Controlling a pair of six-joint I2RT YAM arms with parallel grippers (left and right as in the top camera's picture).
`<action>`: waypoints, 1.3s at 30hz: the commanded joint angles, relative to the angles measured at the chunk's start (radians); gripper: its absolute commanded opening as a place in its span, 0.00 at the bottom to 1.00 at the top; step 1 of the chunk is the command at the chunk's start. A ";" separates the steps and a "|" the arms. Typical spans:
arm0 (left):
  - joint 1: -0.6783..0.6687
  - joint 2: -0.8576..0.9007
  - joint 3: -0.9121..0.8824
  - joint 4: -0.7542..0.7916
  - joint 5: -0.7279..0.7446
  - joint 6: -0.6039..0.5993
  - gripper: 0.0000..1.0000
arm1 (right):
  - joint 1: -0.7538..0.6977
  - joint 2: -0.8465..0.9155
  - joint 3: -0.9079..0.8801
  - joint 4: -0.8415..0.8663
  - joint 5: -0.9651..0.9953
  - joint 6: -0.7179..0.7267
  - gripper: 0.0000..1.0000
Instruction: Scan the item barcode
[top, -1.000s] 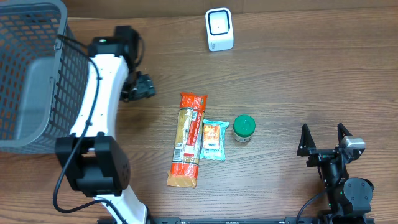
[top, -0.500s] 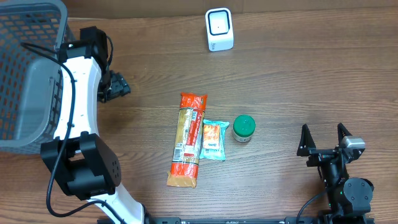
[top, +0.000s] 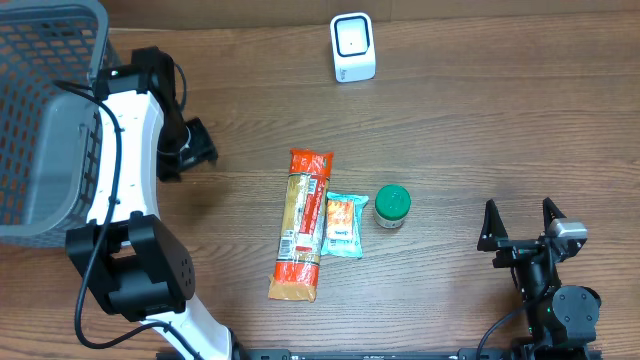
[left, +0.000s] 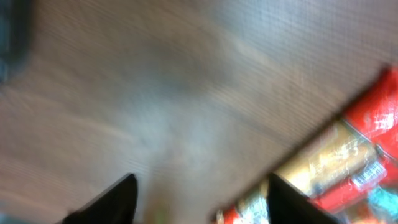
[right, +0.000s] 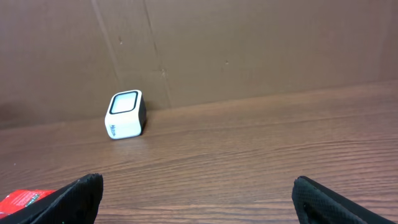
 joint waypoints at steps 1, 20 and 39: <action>-0.019 -0.057 -0.040 -0.029 0.081 0.069 0.37 | -0.006 -0.008 -0.011 0.005 -0.006 0.003 1.00; 0.201 -0.510 -0.601 0.385 0.244 0.253 0.68 | -0.006 -0.008 -0.011 0.005 -0.006 0.003 1.00; 0.235 -0.432 -0.602 0.384 0.399 0.466 1.00 | -0.006 -0.008 -0.011 0.005 -0.006 0.003 1.00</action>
